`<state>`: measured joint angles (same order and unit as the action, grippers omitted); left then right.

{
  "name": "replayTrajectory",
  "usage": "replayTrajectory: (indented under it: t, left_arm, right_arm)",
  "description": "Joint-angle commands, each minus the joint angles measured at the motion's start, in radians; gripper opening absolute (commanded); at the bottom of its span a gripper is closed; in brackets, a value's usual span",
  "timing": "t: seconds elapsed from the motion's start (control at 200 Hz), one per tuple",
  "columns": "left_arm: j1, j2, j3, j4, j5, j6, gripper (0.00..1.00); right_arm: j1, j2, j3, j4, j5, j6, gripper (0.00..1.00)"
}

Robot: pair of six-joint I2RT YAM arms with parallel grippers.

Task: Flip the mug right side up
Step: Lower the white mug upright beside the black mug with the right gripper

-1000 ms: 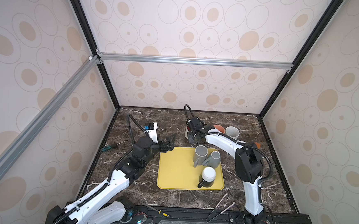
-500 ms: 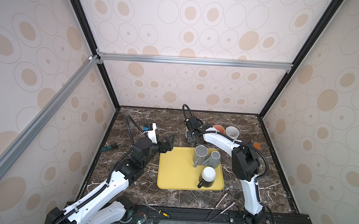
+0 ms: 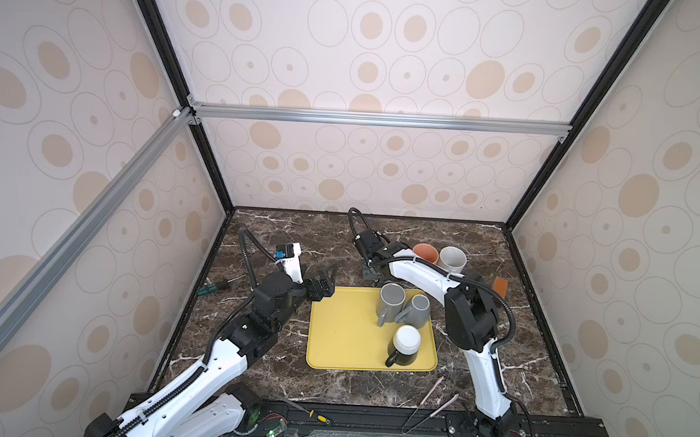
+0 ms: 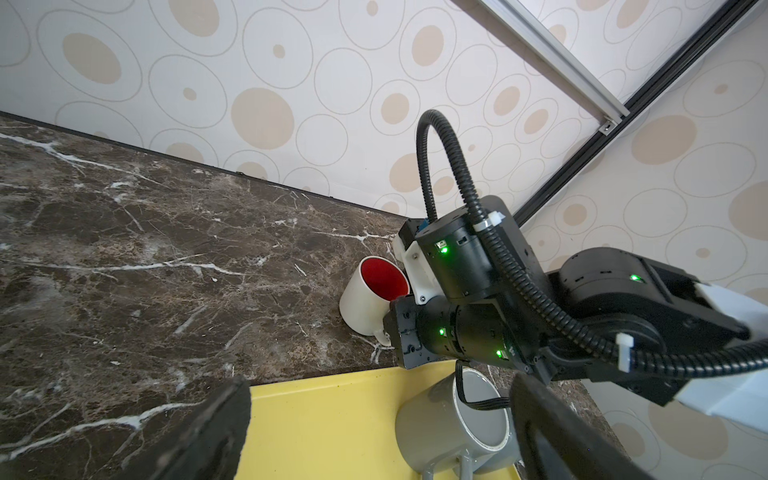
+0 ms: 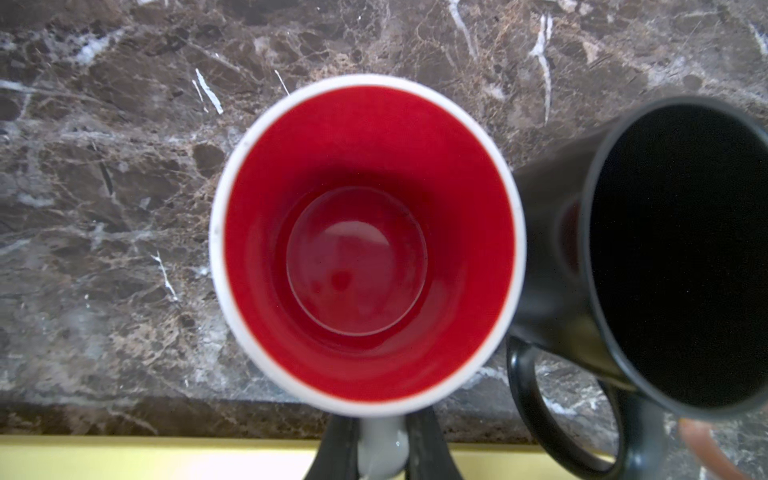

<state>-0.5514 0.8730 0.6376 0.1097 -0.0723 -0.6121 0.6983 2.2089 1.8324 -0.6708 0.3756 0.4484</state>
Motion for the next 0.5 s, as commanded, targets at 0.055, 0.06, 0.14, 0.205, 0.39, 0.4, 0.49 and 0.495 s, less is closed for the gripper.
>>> replayTrajectory:
  t: [0.055,0.06,0.14,0.205,0.39,0.4,0.49,0.495]
  left_arm:
    - [0.005,-0.019,-0.010,-0.009,-0.010,0.017,0.98]
    - [0.005,-0.019,-0.010,-0.010,-0.011,0.016,0.98]
    - [0.006,-0.022,-0.025,0.001,-0.012,0.012,0.98]
    - [0.007,-0.020,-0.031,0.002,-0.017,0.005,0.98]
    - [0.006,-0.016,-0.030,-0.009,-0.018,0.005,0.99]
    - [0.007,-0.016,-0.030,-0.010,-0.018,0.005,0.99]
    - [0.005,-0.013,-0.030,-0.011,-0.024,0.007,1.00]
    - [0.005,-0.013,-0.031,-0.011,-0.024,0.007,1.00]
  right_arm:
    - [0.014,-0.011,0.010,-0.002,0.008,0.036,0.16]
    - [0.014,-0.011,0.006,-0.001,0.007,0.035,0.16]
    - [0.016,-0.015,-0.011,0.011,-0.012,0.042,0.17]
    - [0.016,-0.018,-0.022,0.018,-0.028,0.045,0.18]
    - [0.015,-0.032,-0.046,0.044,-0.069,0.046,0.26]
    - [0.015,-0.033,-0.047,0.046,-0.072,0.047,0.26]
    - [0.015,-0.045,-0.054,0.049,-0.094,0.051,0.30]
    - [0.016,-0.045,-0.056,0.049,-0.096,0.050,0.30]
